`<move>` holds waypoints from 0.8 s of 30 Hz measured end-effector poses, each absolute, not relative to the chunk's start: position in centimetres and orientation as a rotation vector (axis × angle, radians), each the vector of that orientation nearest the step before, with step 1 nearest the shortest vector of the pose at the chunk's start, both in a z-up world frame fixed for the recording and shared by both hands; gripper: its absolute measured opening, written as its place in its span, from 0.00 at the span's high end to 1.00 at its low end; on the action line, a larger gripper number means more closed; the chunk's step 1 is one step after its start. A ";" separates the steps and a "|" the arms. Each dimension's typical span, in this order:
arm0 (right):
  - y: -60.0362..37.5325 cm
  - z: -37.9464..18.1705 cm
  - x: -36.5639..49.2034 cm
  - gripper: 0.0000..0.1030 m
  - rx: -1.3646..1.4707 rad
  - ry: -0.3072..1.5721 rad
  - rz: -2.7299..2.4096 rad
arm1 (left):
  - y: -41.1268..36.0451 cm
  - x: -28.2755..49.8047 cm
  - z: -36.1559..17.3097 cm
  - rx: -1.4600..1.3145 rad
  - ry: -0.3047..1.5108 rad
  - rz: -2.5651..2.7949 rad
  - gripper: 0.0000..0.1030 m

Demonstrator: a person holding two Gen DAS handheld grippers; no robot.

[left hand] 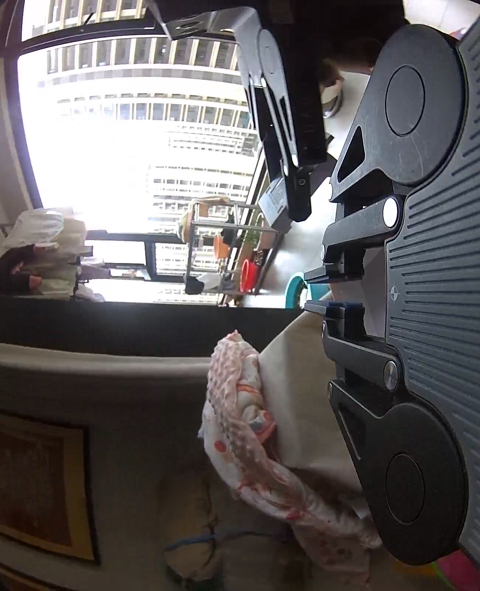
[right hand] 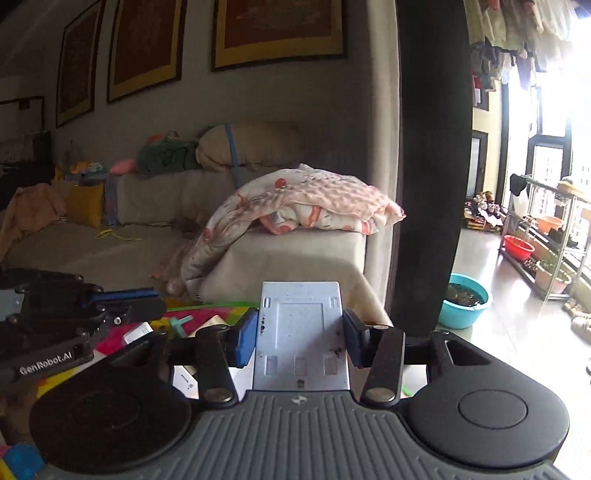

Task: Organize rigid objects
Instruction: 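Lower both held chargers into the pink box and open both tools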

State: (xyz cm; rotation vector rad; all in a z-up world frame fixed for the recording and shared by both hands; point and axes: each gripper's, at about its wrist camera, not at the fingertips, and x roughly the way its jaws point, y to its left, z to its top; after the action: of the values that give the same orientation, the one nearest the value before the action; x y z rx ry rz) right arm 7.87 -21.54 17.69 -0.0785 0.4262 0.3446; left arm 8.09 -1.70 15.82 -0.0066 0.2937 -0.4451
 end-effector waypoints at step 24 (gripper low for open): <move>-19.7 7.7 7.5 0.39 -0.158 0.540 0.368 | 5.6 9.0 4.9 -0.054 0.617 -0.308 0.85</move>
State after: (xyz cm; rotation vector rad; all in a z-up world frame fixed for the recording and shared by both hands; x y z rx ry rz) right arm 7.54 -19.71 7.65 -0.1585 0.5397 0.3680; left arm 8.97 5.65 4.92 -0.0543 0.6174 -0.3080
